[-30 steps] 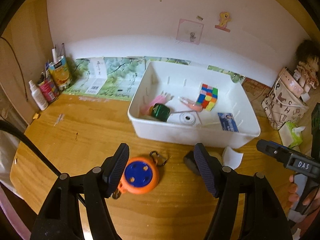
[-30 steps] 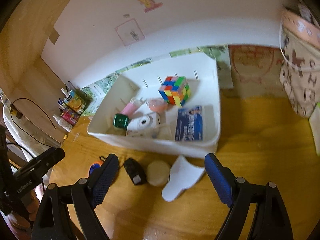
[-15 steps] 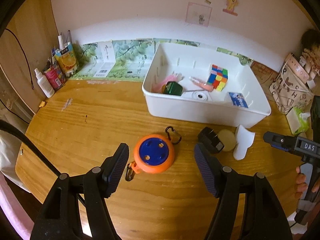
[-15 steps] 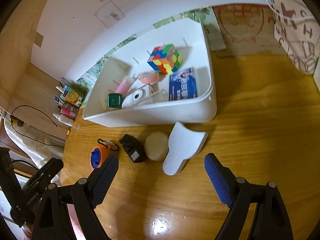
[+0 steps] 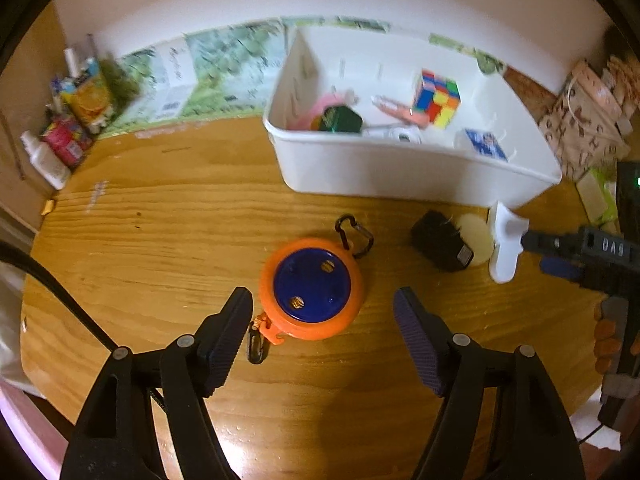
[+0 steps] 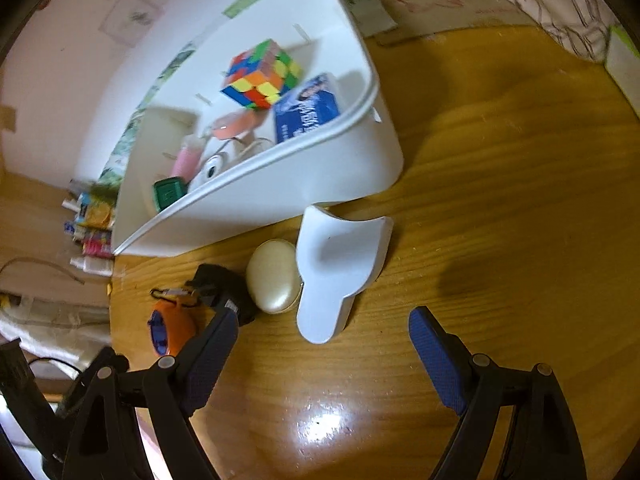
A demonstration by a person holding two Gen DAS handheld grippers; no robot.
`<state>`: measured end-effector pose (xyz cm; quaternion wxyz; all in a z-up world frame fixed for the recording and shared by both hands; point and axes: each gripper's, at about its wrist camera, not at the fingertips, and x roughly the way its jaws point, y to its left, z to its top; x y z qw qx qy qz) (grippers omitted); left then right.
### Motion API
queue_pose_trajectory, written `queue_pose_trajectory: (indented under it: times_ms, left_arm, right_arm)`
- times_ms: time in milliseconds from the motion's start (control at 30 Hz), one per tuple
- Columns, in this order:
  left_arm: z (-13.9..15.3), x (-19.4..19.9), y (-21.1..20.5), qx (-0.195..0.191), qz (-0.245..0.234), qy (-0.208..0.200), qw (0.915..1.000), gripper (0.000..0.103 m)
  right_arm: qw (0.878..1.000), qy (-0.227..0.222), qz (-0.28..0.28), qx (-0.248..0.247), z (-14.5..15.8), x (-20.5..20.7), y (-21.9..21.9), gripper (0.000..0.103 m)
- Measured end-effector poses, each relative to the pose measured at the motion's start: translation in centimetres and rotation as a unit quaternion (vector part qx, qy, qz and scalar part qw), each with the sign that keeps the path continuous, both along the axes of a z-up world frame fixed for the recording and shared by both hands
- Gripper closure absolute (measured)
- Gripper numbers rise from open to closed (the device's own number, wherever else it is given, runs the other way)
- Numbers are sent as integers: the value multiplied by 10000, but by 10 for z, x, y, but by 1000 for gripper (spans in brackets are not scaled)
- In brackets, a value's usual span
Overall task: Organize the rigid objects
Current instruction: 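Move both tools toward the orange round case and white plastic scoop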
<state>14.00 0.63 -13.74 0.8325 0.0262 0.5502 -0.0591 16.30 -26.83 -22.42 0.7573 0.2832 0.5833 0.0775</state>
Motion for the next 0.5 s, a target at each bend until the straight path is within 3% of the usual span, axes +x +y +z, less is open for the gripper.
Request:
queue_pose_trajectory:
  times_ms: [333, 500]
  left_arm:
    - [-31, 19, -9, 146, -762, 463, 9959, 27]
    - [-36, 28, -13, 299, -1019, 387, 9936, 22]
  right_arm:
    - [9964, 402, -669, -330, -17, 11, 6, 20]
    - [9941, 354, -756, -689, -15, 19, 13, 20]
